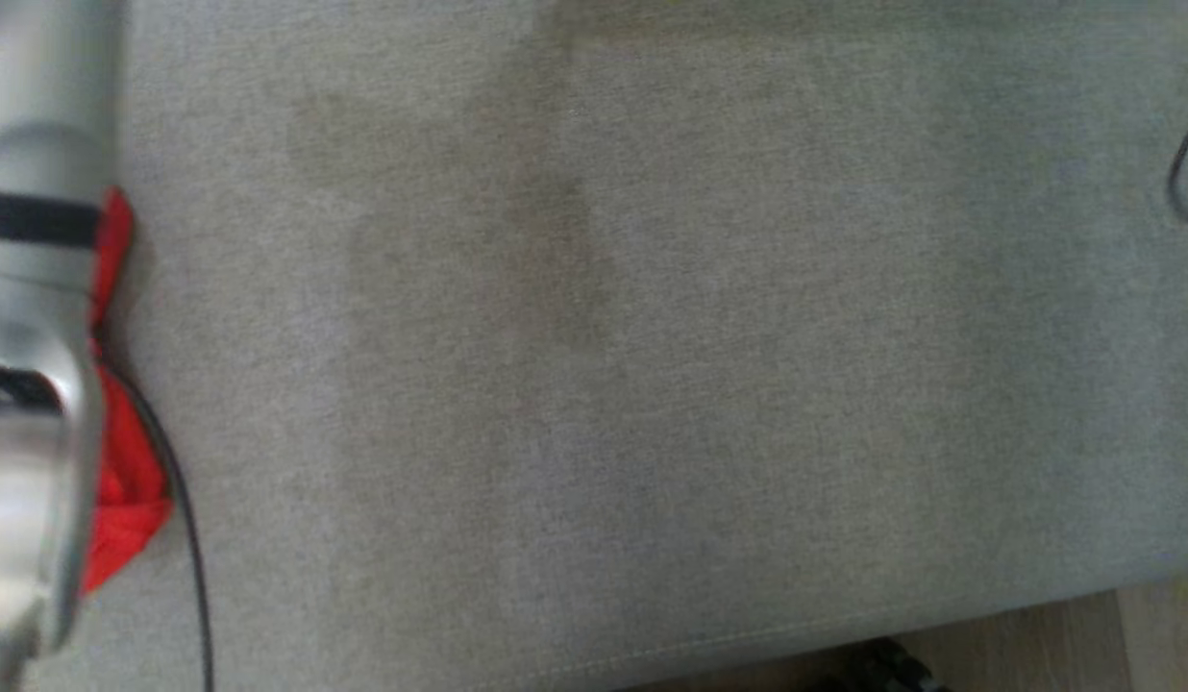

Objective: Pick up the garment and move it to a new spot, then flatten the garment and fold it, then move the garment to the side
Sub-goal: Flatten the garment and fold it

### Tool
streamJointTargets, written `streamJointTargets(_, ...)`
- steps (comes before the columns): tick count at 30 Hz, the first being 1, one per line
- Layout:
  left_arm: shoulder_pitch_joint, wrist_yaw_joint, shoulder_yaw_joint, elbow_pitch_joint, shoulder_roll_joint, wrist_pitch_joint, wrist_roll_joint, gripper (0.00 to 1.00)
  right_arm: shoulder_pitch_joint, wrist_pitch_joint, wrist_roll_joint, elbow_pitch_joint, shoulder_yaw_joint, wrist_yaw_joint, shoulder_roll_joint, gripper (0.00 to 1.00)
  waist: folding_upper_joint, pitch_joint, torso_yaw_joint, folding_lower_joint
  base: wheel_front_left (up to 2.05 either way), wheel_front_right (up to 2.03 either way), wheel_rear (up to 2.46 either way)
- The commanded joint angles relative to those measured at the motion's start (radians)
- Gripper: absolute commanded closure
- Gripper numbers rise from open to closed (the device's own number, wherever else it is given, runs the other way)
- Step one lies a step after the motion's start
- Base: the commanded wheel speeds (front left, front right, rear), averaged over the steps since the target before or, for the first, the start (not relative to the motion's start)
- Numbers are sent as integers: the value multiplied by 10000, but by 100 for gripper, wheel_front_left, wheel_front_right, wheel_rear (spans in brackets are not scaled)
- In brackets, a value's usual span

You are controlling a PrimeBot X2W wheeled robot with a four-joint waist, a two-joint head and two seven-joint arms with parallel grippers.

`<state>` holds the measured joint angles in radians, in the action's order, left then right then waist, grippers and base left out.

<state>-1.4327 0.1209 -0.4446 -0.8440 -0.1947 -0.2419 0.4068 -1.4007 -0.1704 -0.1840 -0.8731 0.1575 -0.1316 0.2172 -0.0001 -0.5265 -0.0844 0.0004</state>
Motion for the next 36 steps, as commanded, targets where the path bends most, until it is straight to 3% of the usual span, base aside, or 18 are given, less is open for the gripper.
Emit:
streamJointTargets(1,-30,-14,138,75,-374,-122,107,100,171,-138,-152,-40,28,9,-29,100,1,27,58,-4,0,0,0)
streamJointTargets(6,1565,72,-388,-356,0,-190,138,100,1457,-79,-814,-1141,1059,9,136,100,1,313,247,-4,0,0,0)
streamJointTargets(10,3204,92,-1031,-53,45,-195,288,100,2734,537,-1958,-1289,2154,9,516,100,1,735,383,-4,0,0,0)
streamJointTargets(16,5299,95,-2494,775,-497,-197,401,100,4563,1403,-3776,-52,4016,9,1992,100,1,1430,531,-4,0,0,0)
streamJointTargets(23,6669,96,-3403,1480,-1040,-198,368,100,6121,2114,-5470,1482,5467,9,3686,100,1,2205,605,-4,0,0,0)
streamJointTargets(36,8761,97,-3936,2420,-1427,-198,952,100,8464,3353,-7417,3242,6369,9,5645,100,1,3577,472,-4,0,0,0)
